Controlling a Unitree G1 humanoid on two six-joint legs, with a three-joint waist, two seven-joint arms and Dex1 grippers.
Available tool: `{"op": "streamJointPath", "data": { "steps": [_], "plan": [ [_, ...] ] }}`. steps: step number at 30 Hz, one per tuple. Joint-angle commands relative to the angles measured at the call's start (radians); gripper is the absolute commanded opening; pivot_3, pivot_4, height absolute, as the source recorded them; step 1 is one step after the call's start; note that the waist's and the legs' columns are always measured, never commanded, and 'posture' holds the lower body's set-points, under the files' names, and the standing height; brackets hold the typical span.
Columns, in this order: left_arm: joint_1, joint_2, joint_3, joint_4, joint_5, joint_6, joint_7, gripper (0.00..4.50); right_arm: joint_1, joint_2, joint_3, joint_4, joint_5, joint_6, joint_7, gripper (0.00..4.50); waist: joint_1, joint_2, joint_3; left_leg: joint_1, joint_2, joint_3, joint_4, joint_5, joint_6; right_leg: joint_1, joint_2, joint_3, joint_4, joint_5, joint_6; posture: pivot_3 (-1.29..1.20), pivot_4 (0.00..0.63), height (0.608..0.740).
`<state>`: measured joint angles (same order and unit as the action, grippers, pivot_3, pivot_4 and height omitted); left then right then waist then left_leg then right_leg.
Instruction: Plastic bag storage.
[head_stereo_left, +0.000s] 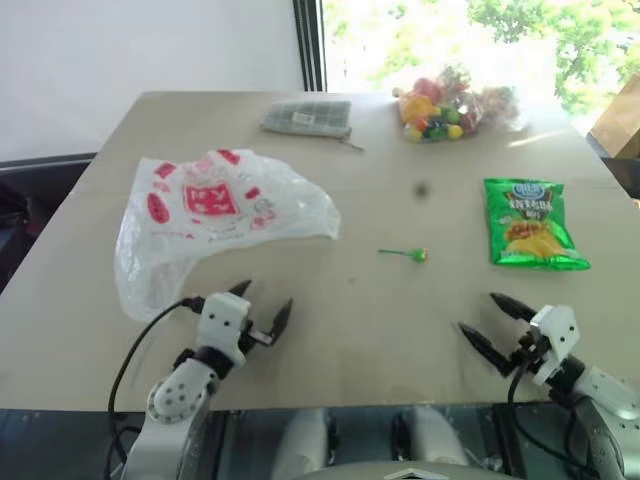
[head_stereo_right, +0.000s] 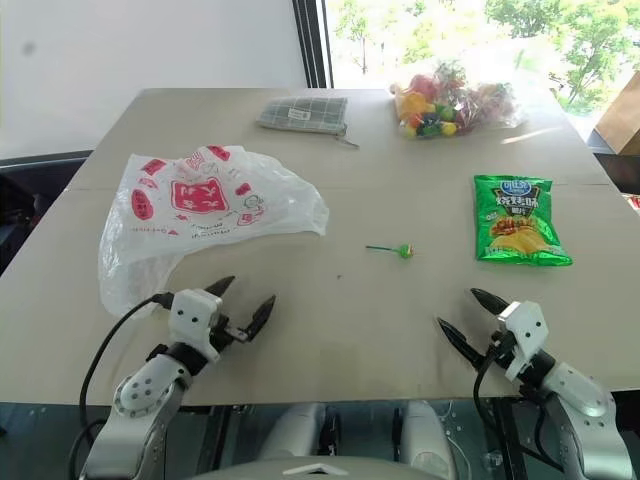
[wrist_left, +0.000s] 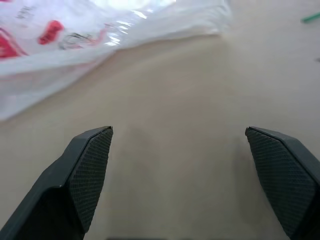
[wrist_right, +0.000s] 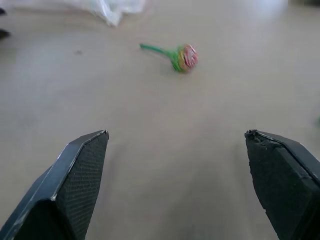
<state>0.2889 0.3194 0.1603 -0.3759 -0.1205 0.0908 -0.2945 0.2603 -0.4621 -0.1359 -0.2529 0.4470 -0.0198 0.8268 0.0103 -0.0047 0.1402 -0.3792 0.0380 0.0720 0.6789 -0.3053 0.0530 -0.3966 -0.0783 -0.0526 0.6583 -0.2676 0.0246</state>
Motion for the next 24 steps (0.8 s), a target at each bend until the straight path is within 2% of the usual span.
{"op": "streamJointPath", "data": {
  "steps": [1, 10, 14, 24],
  "plan": [
    [0.045, -0.055, 0.085, -0.099, 0.061, -0.016, 0.136, 4.50, -0.030, -0.013, 0.051, -0.126, 0.049, 0.057, 0.021, 4.44, 0.001, -0.001, 0.000, 0.000, 0.000, 0.000, 0.000, 0.000, 0.000, 0.000, 0.000, 0.000, 0.000, 0.000, 0.000, 0.00, 0.150, 0.740],
    [0.210, -0.256, 0.168, -0.244, 0.140, -0.029, 0.342, 4.50, -0.076, -0.008, 0.079, -0.139, 0.044, 0.076, 0.012, 4.44, 0.004, -0.009, 0.005, -0.002, -0.001, -0.001, 0.000, 0.000, 0.000, 0.000, -0.002, -0.002, -0.004, 0.000, 0.001, 0.00, 0.150, 0.740],
    [0.219, -0.309, 0.238, -0.220, 0.126, -0.008, 0.406, 4.50, -0.088, -0.006, 0.096, -0.147, 0.066, 0.095, 0.026, 4.44, 0.005, -0.009, 0.006, -0.002, -0.001, -0.001, 0.000, 0.000, 0.001, 0.000, -0.001, -0.002, -0.003, -0.001, -0.001, 0.00, 0.150, 0.740],
    [0.070, -0.202, 0.339, 0.002, -0.018, -0.002, 0.314, 4.50, -0.122, -0.014, 0.148, -0.189, 0.079, 0.119, 0.053, 4.44, 0.004, -0.012, 0.007, -0.002, -0.001, -0.002, 0.002, 0.000, 0.001, 0.000, 0.000, -0.004, -0.001, 0.001, 0.001, 0.00, 0.150, 0.740]
  ]
}}
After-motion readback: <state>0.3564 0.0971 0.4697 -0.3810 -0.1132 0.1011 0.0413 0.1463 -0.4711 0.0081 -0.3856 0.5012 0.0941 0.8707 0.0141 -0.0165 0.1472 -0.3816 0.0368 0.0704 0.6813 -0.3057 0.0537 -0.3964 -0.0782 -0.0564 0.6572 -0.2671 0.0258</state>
